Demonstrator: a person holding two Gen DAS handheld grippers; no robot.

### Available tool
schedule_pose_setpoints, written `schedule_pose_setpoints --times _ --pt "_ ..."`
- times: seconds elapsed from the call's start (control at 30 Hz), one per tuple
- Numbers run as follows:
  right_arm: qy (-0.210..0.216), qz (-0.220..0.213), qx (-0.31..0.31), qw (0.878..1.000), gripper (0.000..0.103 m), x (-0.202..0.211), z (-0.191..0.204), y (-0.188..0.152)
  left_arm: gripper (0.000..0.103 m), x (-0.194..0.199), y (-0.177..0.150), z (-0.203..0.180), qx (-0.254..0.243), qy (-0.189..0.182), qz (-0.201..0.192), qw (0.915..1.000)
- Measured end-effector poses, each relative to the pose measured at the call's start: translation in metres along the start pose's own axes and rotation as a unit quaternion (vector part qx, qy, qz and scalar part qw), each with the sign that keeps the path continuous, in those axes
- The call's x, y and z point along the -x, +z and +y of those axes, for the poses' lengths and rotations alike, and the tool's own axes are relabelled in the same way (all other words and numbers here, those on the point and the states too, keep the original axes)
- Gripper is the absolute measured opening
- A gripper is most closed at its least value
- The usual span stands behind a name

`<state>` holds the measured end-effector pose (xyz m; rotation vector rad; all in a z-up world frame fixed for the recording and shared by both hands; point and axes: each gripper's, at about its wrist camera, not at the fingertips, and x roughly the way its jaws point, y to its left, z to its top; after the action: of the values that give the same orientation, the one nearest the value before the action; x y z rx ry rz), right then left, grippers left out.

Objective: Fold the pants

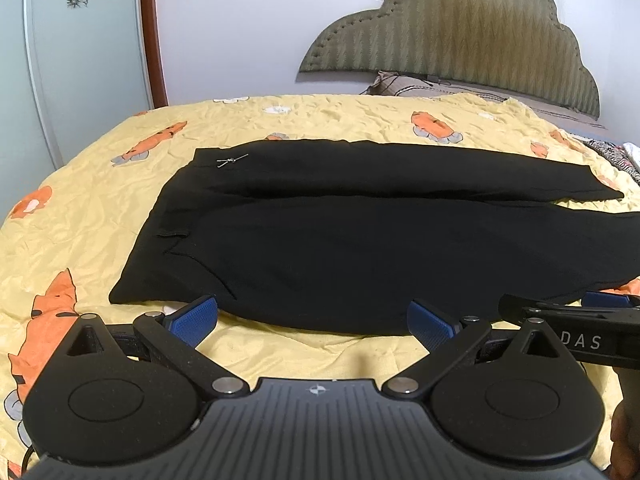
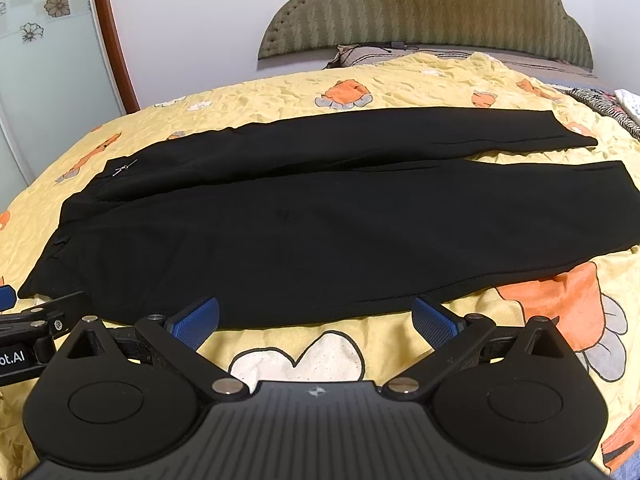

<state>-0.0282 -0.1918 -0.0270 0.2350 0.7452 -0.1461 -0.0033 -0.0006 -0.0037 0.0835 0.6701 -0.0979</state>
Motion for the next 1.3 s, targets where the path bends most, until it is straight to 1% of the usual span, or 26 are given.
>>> schedule_pose_setpoints --times 0.63,1.03,1.13,1.3 --pt "0.002 0.006 0.0 1.0 0.103 -0.004 0.0 -0.002 0.102 -0.008 0.0 0.003 0.001 0.004 0.015 0.9999" --pt "0.009 0.004 0.007 1.0 0.103 -0.003 0.004 0.0 0.102 -0.01 0.004 0.002 -0.003 0.013 0.012 0.9998" --pt "0.011 -0.002 0.015 1.0 0.103 -0.001 0.007 0.001 0.102 -0.011 0.005 0.003 0.0 0.017 0.014 0.9998" --pt "0.019 -0.029 0.04 0.999 0.103 0.007 0.014 0.003 0.102 -0.015 0.006 0.003 -0.002 0.027 0.018 0.9995"
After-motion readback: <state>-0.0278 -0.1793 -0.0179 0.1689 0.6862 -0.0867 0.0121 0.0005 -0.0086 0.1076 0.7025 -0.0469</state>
